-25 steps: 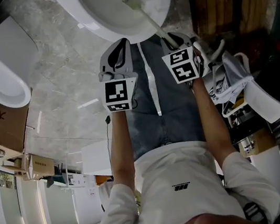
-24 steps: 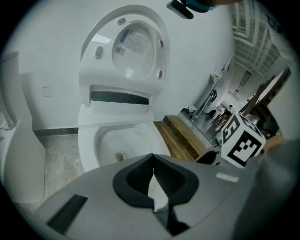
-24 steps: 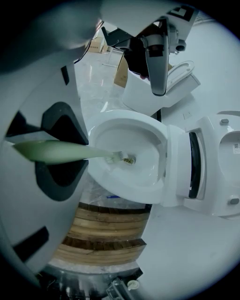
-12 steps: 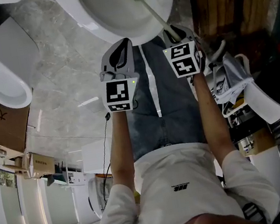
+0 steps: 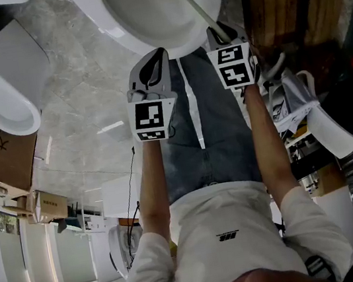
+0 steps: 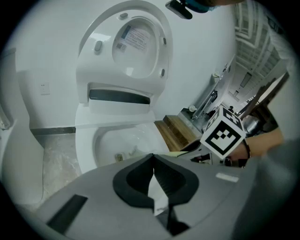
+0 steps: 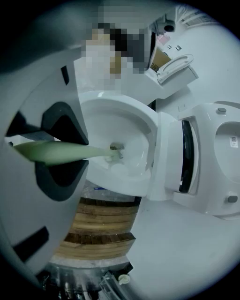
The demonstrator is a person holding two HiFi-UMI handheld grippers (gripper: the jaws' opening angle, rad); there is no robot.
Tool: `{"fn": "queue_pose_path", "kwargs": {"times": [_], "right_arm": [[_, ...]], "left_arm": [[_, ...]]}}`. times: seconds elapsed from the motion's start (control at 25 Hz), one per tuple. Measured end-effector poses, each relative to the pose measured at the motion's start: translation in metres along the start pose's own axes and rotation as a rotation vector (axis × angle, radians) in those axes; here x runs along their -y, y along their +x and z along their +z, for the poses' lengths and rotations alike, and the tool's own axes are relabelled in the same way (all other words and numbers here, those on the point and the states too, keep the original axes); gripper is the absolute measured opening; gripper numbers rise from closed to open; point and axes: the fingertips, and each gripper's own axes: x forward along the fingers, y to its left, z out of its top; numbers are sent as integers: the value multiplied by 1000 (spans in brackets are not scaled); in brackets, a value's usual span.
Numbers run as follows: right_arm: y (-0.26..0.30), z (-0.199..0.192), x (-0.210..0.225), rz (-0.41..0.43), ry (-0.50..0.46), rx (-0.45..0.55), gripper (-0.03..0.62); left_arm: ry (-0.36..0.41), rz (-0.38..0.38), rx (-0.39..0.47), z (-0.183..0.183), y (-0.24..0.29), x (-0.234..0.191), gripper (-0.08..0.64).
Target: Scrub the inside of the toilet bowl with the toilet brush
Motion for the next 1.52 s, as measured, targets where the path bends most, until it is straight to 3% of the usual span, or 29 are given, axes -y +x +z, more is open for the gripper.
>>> {"fn": "queue_pose_path", "kwargs": {"times": [0.72, 1.52], "right_arm": [[12, 53, 16, -20, -19, 96, 92], [19, 90, -35, 66, -82, 150, 92]], "left_arm": [[-18, 2, -6, -4, 0, -3, 9], [-34, 12, -9, -14, -7, -6, 9]]}}
